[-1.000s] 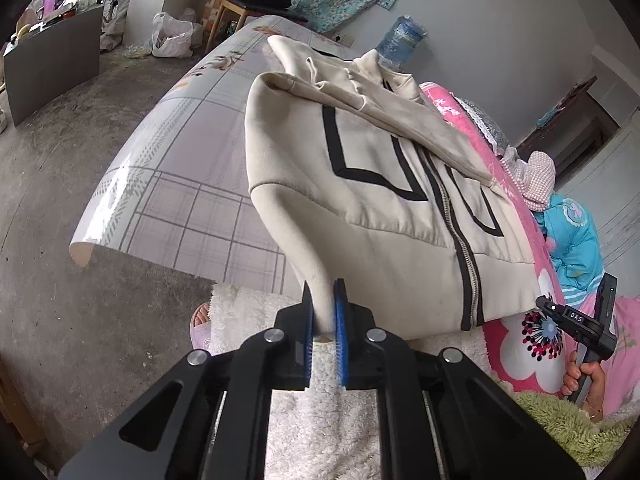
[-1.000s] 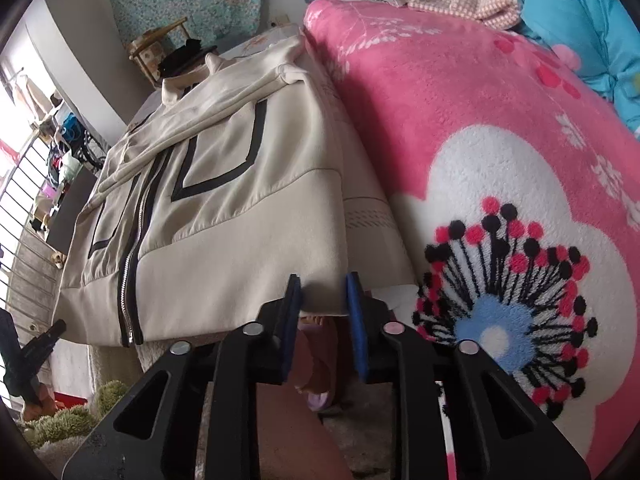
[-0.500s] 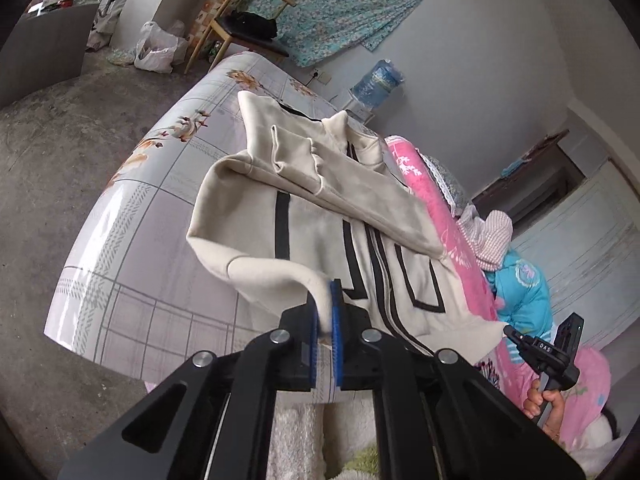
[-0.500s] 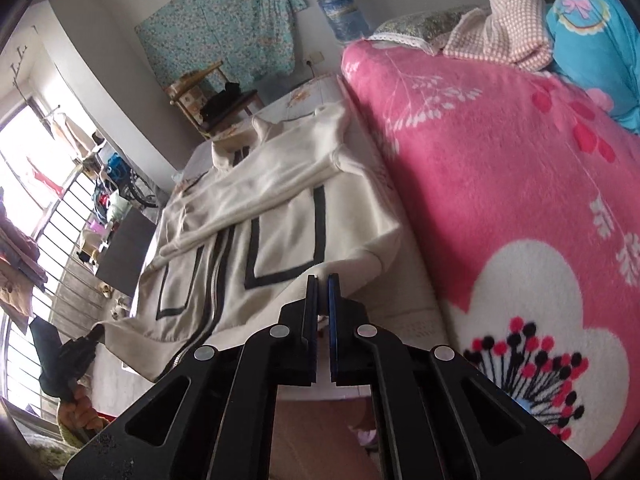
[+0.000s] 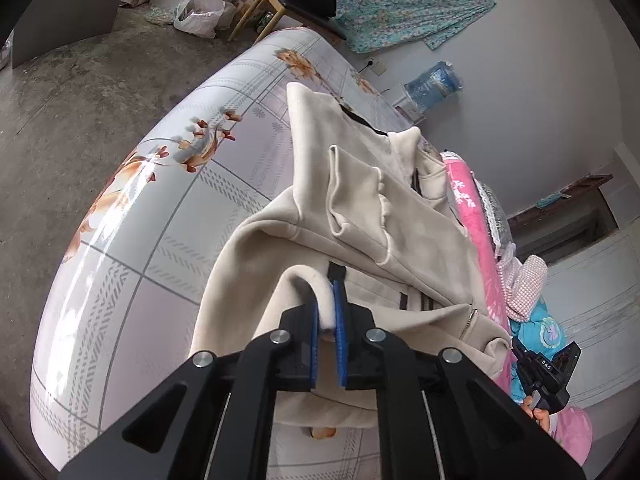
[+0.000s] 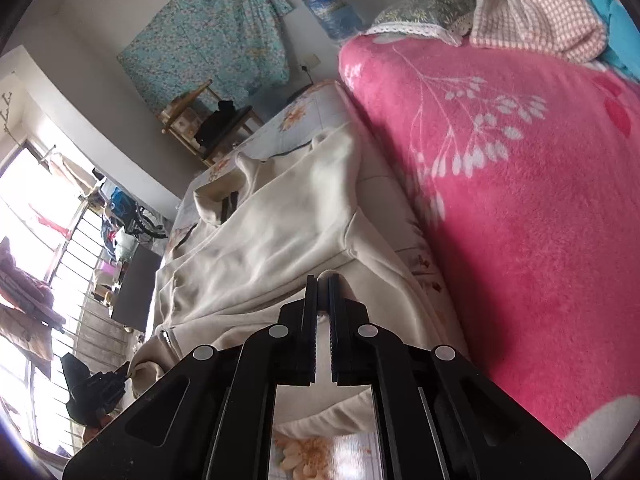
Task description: Fold large clothes
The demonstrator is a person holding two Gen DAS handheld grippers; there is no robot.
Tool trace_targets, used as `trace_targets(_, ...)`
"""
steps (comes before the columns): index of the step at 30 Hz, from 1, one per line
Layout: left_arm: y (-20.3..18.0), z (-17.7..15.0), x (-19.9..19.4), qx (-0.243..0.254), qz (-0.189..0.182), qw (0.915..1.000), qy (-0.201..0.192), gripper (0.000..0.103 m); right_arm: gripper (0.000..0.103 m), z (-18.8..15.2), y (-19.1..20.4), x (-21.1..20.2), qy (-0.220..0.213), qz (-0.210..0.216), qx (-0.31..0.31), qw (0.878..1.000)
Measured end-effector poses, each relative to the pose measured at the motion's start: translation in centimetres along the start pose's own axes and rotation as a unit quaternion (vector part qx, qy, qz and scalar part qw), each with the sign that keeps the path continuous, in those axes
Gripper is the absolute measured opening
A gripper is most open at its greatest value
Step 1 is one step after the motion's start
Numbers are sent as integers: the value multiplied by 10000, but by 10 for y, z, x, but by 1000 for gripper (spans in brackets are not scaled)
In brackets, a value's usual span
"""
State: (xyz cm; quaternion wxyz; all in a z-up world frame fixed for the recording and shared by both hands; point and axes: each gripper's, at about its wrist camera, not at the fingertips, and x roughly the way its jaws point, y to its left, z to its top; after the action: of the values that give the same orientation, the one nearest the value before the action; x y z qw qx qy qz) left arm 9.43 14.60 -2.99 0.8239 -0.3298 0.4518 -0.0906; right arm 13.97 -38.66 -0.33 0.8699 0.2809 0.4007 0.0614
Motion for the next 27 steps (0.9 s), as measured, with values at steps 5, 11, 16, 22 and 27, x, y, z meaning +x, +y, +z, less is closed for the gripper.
trace_targets(5,14,9,7,-336,92,9994,-1,31,45,9,-16,16,7,-114,214,9997)
trace_targets(11,28,2,-30,-263,-30,9990,-368,37,60,-6,-19,-11,77,-127,-39,9999)
trace_targets(16,36,-32,-43,-67,76,9998,-181,52,71,-40,-27,-30,265,-359,-186,9988)
trace_targets(22,42,-46,-29,-88,252,9995,-183,57,73,-62,-31,-14,514,-731,-439,9950)
trace_targets(27,24,-48,-16,431,706,9960,-328,51,70,-66,-13,5,431,-1185,-1088,9860)
